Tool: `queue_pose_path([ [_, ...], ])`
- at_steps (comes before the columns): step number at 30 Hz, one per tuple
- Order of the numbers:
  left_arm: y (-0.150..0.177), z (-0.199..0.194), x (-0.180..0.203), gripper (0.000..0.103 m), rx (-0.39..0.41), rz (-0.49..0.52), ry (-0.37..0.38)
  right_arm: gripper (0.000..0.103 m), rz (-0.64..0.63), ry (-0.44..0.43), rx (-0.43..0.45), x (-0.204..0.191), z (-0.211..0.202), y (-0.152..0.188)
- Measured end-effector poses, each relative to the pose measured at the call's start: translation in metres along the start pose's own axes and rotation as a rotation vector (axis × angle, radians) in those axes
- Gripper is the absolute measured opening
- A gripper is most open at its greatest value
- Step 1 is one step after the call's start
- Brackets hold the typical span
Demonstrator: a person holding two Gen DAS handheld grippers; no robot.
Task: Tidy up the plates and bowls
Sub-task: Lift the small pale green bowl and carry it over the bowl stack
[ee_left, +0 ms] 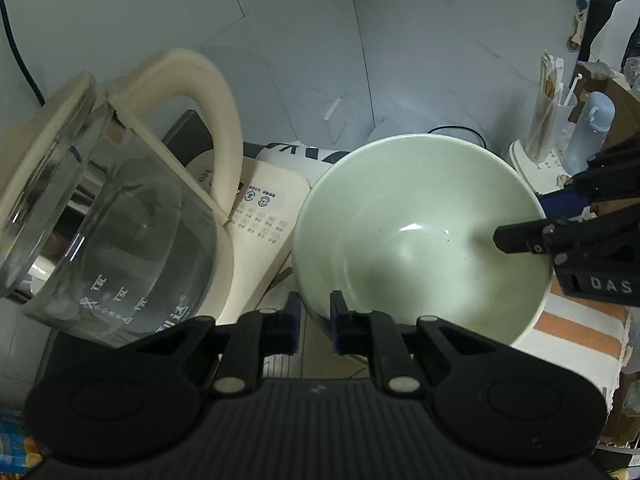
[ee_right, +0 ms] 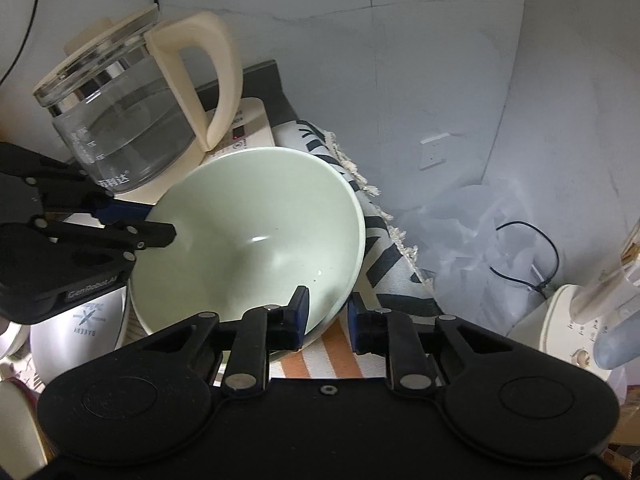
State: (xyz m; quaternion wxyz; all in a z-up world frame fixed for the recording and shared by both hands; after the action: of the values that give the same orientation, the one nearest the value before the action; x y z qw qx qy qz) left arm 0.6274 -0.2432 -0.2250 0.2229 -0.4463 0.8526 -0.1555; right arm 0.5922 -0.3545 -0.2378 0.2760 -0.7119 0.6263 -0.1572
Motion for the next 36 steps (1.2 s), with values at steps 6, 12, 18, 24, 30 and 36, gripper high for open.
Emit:
queue_pose_path([
  [6,-0.002,-0.011,-0.003,0.011,0.030,-0.026,-0.009,0.018,0.001,0.003,0.013,-0.003,-0.009,0.000],
  [12,-0.003,-0.029,-0.006,0.011,0.045,-0.022,-0.028,0.018,0.002,0.007,0.037,-0.013,-0.026,-0.002],
  [18,0.001,-0.053,-0.012,0.011,0.067,-0.029,-0.048,0.018,-0.014,0.009,0.076,-0.031,-0.050,-0.006],
  [24,0.010,-0.086,-0.021,0.011,0.099,-0.041,-0.076,0.018,-0.035,0.002,0.113,-0.057,-0.077,-0.007],
  [30,0.026,-0.119,-0.031,0.010,0.122,-0.059,-0.102,0.018,-0.057,-0.007,0.138,-0.084,-0.100,-0.004],
  [36,0.049,-0.150,-0.037,0.010,0.134,-0.068,-0.127,0.018,-0.074,-0.022,0.150,-0.112,-0.120,0.010],
])
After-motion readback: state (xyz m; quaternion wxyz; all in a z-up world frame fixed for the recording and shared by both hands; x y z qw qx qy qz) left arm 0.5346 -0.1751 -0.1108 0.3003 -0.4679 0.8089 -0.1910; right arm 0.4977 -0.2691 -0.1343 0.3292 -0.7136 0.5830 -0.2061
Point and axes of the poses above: each gripper's, at about its wrist camera, not at the fingertips, and z roughly the way its jaws point, x to its right, y to its underside, the point moved 9 cm from there along z, roughly the way its jaws point, and after that the axes turned 1 degree about -z, right-handed, at the moved point
